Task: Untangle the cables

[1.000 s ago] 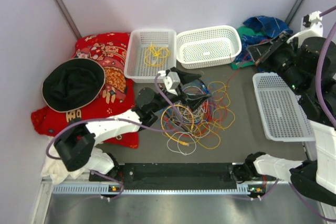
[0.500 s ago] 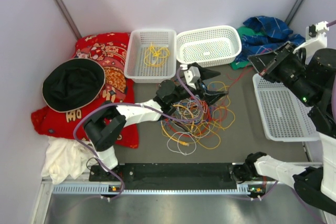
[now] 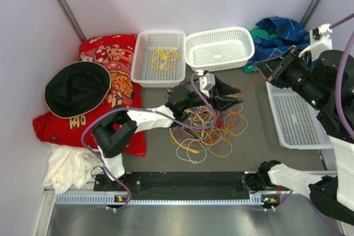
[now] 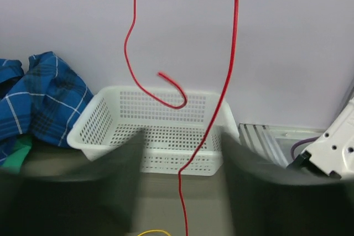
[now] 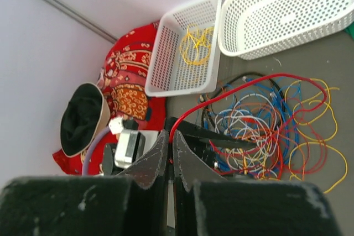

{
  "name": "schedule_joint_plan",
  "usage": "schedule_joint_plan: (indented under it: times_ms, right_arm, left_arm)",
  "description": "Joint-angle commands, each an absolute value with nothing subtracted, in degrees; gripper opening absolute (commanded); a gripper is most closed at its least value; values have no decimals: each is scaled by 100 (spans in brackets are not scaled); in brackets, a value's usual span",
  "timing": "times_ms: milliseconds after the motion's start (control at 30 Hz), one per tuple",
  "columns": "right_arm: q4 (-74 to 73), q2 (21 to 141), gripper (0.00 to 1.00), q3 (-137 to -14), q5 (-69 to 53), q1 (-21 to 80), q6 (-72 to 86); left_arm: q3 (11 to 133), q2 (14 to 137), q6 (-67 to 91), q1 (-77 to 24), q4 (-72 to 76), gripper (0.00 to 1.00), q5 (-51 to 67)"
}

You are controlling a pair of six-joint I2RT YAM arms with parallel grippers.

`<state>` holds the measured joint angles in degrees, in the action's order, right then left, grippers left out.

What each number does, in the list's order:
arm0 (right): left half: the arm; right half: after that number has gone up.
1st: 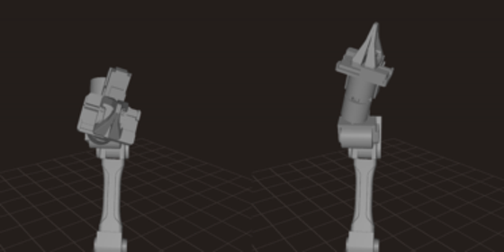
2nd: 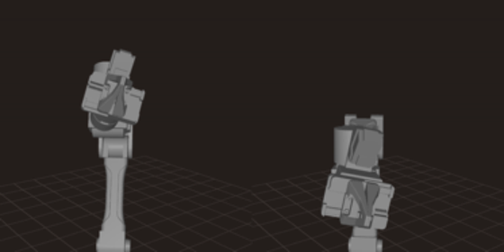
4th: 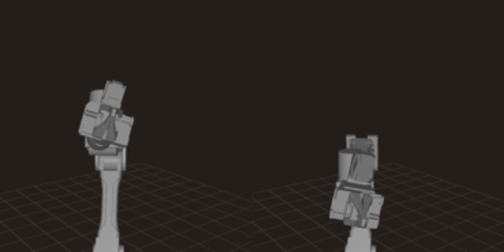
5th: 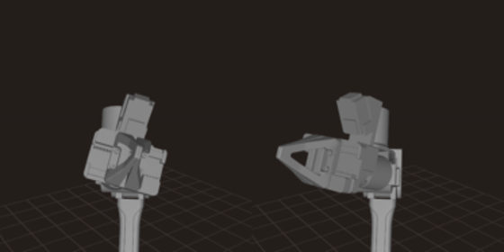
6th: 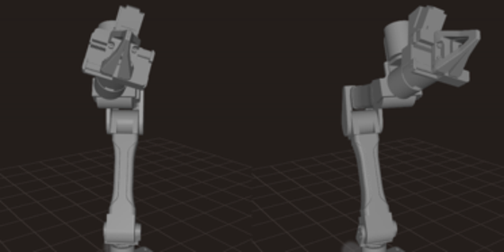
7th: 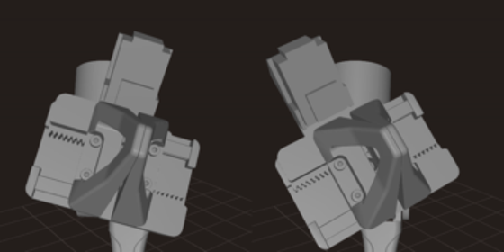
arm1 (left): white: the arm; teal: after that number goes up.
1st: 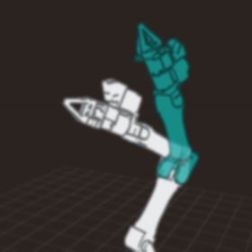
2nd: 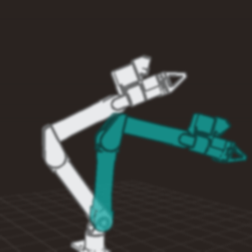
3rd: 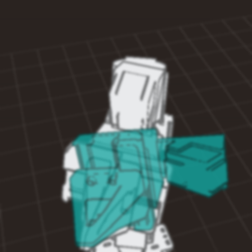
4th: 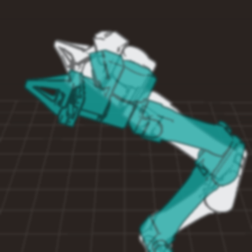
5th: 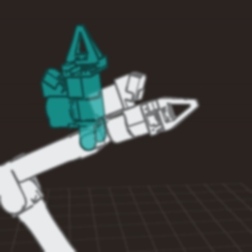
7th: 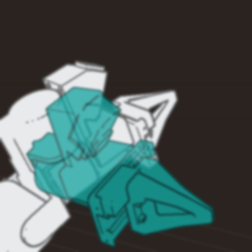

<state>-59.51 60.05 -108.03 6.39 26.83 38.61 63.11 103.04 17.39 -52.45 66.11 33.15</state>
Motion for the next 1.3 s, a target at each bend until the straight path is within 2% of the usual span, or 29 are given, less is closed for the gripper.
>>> schedule_joint_plan:
  times_ms: [0, 33, 67, 167, 200, 233, 333, 367, 433, 467, 600, 733, 1100, 1267]
  right_arm:
    - [-5608, 5959, 0, -10670, 352, 2646, 3867]
    - [-5599, 5942, 0, -10626, 325, 2654, 3858]
    - [-5590, 5898, 0, -10617, 325, 2646, 3850]
    - [-5537, 5705, 0, -10530, 369, 2654, 3709]
    - [-5494, 5643, 8, -10494, 395, 2654, 3631]
    - [-5476, 5582, 37, -10425, 422, 2646, 3569]
    - [-5423, 5292, 74, -10153, 605, 2646, 3376]
    - [-5405, 5204, 78, -10047, 659, 2646, 3340]
    - [-5231, 4888, 87, -9618, 729, 2654, 3252]
    - [-5151, 4774, 89, -9450, 729, 2654, 3226]
    - [-4650, 4264, 91, -8632, 546, 2646, 3155]
    - [-4001, 4017, 90, -7938, -112, 2646, 3146]
    - [-1945, 4314, 88, -7321, -905, 2646, 3287]
    - [-1608, 4684, 86, -7391, -1028, 2646, 3305]
  left_arm:
    - [6706, 10607, 1898, -5256, 6847, 33, 3350]
    - [6810, 10652, 1933, -5238, 6821, 23, 3305]
    - [6872, 10687, 1960, -5230, 6786, 0, 3252]
    - [6987, 10496, 2022, -5177, 6487, 0, 3129]
    - [7005, 10381, 1987, -5159, 6286, 0, 3094]
    - [7118, 10232, 1943, -5124, 5632, 0, 2885]
    - [7905, 9687, 1890, -5010, 3961, 0, 2392]
    - [8223, 9546, 1872, -4975, 2685, 0, 2121]
    - [9257, 9510, 1916, -4852, 1596, 0, 1882]
    - [9586, 9518, 1942, -4817, 860, 0, 1829]
    - [10861, 9624, 2293, -4606, -216, 0, 2109]
    - [11916, 9800, 2653, -4570, -685, 0, 2373]
    - [11707, 9563, 3260, -4579, -624, 0, 2514]
    - [11575, 9510, 3375, -4579, -624, 0, 2575]
